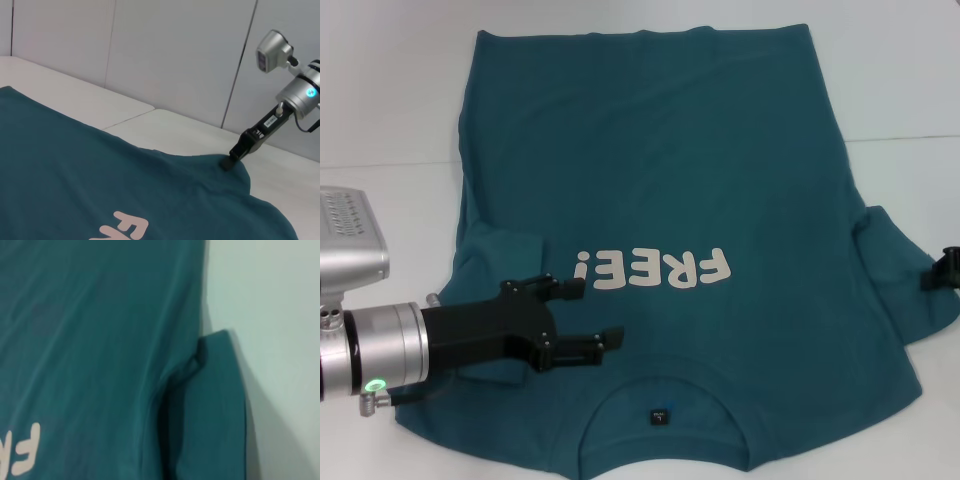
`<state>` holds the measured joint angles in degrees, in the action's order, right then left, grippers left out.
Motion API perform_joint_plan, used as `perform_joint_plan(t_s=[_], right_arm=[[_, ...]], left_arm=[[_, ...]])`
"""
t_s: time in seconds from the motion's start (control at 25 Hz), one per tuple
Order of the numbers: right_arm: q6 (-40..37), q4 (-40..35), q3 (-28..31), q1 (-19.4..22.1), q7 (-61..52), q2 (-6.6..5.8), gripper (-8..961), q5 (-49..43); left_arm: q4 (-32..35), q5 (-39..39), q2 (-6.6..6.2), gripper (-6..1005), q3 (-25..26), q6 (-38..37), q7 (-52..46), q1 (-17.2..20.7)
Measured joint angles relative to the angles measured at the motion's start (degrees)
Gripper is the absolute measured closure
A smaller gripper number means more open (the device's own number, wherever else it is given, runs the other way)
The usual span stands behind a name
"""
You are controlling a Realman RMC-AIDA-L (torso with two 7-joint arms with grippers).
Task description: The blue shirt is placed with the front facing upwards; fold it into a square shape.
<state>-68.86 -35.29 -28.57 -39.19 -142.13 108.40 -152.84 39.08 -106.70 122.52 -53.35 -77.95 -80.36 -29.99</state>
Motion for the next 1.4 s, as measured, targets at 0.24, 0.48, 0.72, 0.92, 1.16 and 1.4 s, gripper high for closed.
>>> perform_joint_plan(t_s=[0.24, 0.48, 0.72, 0.92, 1.16, 1.4], right_arm=[[-1.06, -2.33, 0.09, 0.65, -0.14, -0.43, 931, 1.01], [-2.04, -4.62, 0.30, 0.86, -0.62, -1.01, 931, 1.23], [-2.77, -6.31, 0.34, 0.82, -1.22, -2.12, 932, 1.24], [-3.53, -7.79, 0.28, 0.25, -1.43, -2.24, 932, 1.23], [-5.11, -9.08, -0.48, -1.78, -1.89, -2.23, 932, 1.12], [-8.31, -12.10, -4.31, -4.88, -4.15, -1.72, 932, 0.82]], left_arm=[[0.03, 0.00, 0.00, 84, 0.00, 0.00, -0.12, -0.06], [0.03, 0.00, -0.11, 85, 0.00, 0.00, -0.15, 0.08], [0.03, 0.00, -0.18, 85, 0.00, -0.01, -0.15, 0.33], [-0.06, 0.00, -0.18, 85, 0.00, -0.01, -0.15, 0.36], [-0.06, 0.00, -0.18, 85, 0.00, -0.11, -0.06, 0.37], [-0.06, 0.00, -0.18, 85, 0.00, -0.13, 0.09, 0.39]])
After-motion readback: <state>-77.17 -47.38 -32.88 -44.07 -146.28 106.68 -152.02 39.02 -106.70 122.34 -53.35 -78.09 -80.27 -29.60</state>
